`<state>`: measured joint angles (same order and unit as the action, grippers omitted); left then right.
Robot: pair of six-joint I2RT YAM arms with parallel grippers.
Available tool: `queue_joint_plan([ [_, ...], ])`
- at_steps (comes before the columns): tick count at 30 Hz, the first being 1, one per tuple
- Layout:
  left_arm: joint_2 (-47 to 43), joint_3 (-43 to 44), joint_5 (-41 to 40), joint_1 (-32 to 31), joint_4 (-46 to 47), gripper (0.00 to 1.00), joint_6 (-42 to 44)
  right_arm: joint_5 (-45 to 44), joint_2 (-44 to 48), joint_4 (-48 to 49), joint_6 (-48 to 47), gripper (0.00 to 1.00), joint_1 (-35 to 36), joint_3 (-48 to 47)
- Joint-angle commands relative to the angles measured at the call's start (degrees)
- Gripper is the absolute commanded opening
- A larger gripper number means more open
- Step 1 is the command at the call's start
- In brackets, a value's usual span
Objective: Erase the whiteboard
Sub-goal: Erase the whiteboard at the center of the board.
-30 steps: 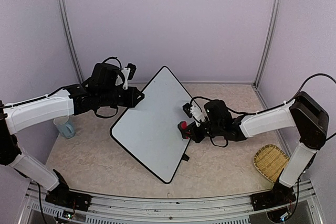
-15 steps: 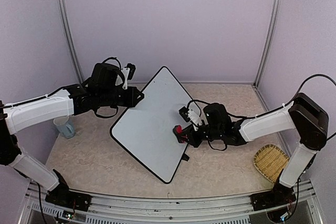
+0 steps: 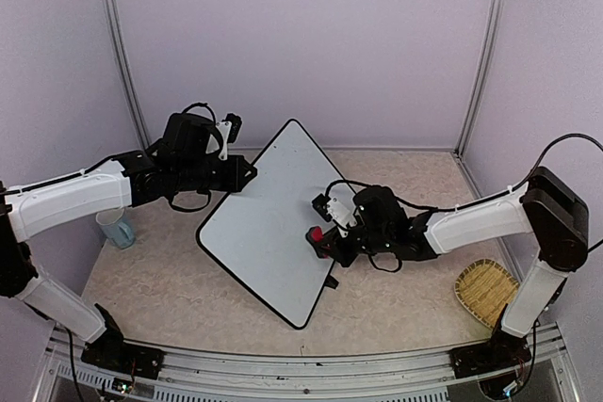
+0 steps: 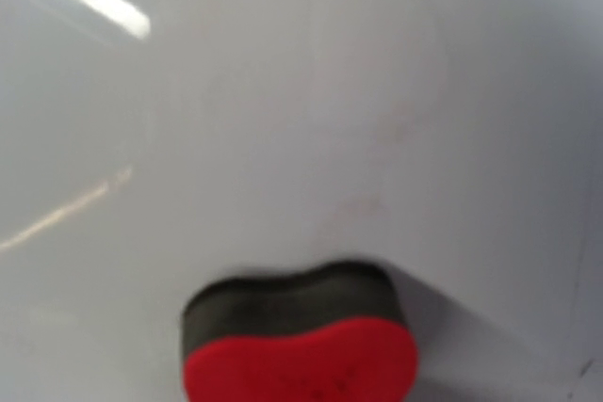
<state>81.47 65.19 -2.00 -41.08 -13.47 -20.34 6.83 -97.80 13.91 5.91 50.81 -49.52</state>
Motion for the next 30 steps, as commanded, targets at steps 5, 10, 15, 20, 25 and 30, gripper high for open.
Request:
queue_joint_plan([
  [5,0.5,-0.1,1.8,-1.8,-3.0,0.00,3.6,-7.8,-2.4,-9.5,-3.1,0.21,-1.5,-4.0],
  [10,0.4,-0.4,1.4,-1.8,-3.1,0.00,3.5,-9.2,-2.5,-9.3,-3.5,0.21,-1.5,-3.3],
  [15,0.5,-0.5,1.3,-1.9,-2.9,0.00,3.3,-4.8,-2.5,-5.3,-3.5,0.21,-1.2,-0.5],
  [20,0.8,-0.5,1.3,-2.1,-2.6,0.00,3.0,-2.4,-2.3,-0.3,-3.1,0.21,1.9,2.0],
  [25,0.7,-0.7,1.0,-2.2,-2.7,0.00,2.9,-3.2,-2.5,1.7,-3.0,0.21,5.3,2.9],
  [30,0.5,-0.9,0.6,-2.2,-2.6,0.00,2.8,-5.2,-3.1,1.5,-2.6,0.21,8.3,3.8],
])
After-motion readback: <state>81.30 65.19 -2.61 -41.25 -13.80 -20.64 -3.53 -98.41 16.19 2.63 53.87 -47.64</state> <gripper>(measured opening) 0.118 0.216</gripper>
